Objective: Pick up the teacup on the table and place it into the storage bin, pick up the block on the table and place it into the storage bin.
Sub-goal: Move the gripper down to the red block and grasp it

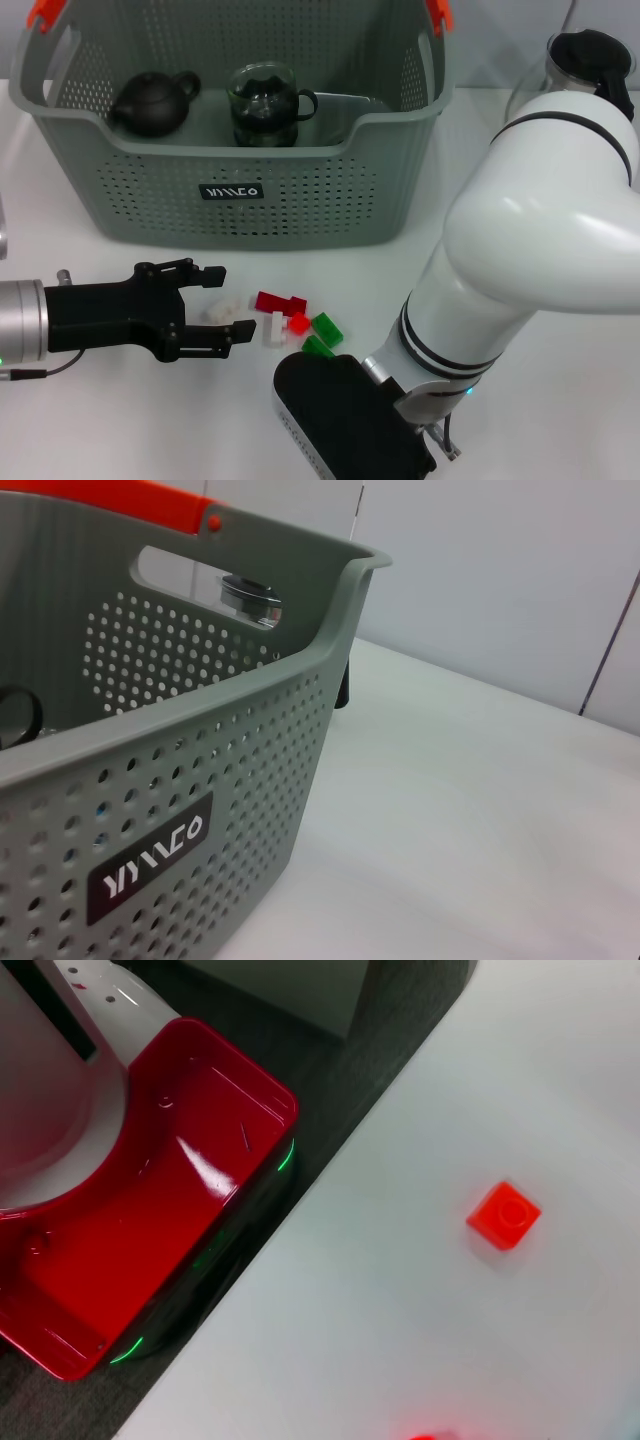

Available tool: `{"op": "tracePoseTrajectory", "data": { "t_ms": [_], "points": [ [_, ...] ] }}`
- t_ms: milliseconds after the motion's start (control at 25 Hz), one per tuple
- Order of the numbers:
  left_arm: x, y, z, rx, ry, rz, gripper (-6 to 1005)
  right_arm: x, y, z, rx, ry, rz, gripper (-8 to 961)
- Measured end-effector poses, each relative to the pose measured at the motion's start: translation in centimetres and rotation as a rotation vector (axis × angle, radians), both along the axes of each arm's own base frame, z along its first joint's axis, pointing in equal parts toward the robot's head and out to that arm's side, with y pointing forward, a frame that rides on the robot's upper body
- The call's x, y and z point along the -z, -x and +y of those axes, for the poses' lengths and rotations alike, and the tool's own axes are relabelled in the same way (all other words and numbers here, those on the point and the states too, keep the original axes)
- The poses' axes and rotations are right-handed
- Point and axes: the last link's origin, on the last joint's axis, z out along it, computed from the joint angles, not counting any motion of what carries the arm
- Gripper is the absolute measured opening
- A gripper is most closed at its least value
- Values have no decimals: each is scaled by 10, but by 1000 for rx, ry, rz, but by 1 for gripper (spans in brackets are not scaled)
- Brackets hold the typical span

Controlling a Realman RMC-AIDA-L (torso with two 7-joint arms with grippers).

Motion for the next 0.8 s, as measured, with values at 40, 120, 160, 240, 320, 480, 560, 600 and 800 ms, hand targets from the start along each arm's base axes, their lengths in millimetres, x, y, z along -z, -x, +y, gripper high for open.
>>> {"op": "tracePoseTrajectory", "data": {
  "t_ms": [40,120,160,240,320,480,560,600,800],
  "points": [
    [0,0,0,0,0,0,873,0,0,0,1,-1,0,778],
    [0,0,0,1,0,0,872,0,-1,1,1,-3,0,773],
    [0,0,0,1,-1,1,872,0,-1,1,1,-3,1,769],
    [0,0,1,0,-2,2,872,1,0,1,-1,-1,2,759],
    [-1,0,1,0,-4,4,872,1,0,0,-5,2,3,750],
    [-1,1,2,-2,-7,8,873,1,0,0,-6,4,4,732],
    [-1,1,2,-2,-7,8,873,1,0,0,-9,5,4,728],
    [0,1,2,-3,-7,8,873,1,1,0,-11,5,4,730],
    [0,1,2,-3,-6,8,873,1,3,0,-13,13,9,731]
  ]
}}
